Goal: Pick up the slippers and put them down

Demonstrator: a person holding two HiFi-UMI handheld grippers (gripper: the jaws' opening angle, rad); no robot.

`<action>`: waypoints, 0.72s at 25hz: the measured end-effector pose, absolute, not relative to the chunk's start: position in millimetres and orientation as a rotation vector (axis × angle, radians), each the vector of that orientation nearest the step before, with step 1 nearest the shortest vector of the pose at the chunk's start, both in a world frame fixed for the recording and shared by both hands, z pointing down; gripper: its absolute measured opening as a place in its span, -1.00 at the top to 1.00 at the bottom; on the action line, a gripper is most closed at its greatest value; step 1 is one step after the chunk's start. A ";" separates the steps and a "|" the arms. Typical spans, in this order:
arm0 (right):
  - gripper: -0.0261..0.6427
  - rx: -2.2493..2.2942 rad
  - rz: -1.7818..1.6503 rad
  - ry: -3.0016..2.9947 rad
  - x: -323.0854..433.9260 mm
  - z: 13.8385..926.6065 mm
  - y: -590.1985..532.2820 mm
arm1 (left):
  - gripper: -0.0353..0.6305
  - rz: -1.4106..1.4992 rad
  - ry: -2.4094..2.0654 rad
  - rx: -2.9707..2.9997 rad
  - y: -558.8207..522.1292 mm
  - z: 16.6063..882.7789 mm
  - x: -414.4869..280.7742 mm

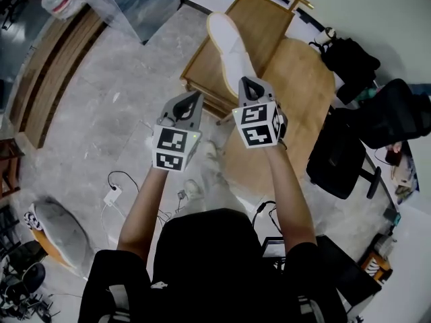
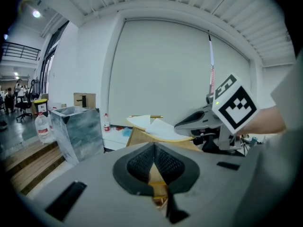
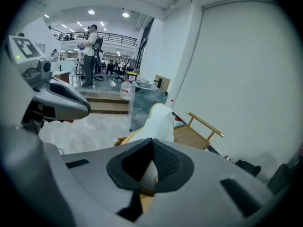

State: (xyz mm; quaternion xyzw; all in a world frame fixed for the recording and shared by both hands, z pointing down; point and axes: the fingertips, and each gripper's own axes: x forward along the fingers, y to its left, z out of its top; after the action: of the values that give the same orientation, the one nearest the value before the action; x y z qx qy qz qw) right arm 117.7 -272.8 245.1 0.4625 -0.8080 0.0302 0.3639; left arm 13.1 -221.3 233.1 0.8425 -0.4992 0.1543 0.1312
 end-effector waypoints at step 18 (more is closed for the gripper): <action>0.92 1.204 -0.029 -2.139 73.1 182.9 -136.0 | 0.88 0.433 -1.542 2.516 -93.1 171.7 -32.4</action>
State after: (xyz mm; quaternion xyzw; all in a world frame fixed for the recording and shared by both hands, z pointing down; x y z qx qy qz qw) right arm 73.1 -136.0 182.9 0.4618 -0.8206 -0.0112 0.3366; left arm -32.4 -93.1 171.7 0.8408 -0.5155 0.1448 0.0795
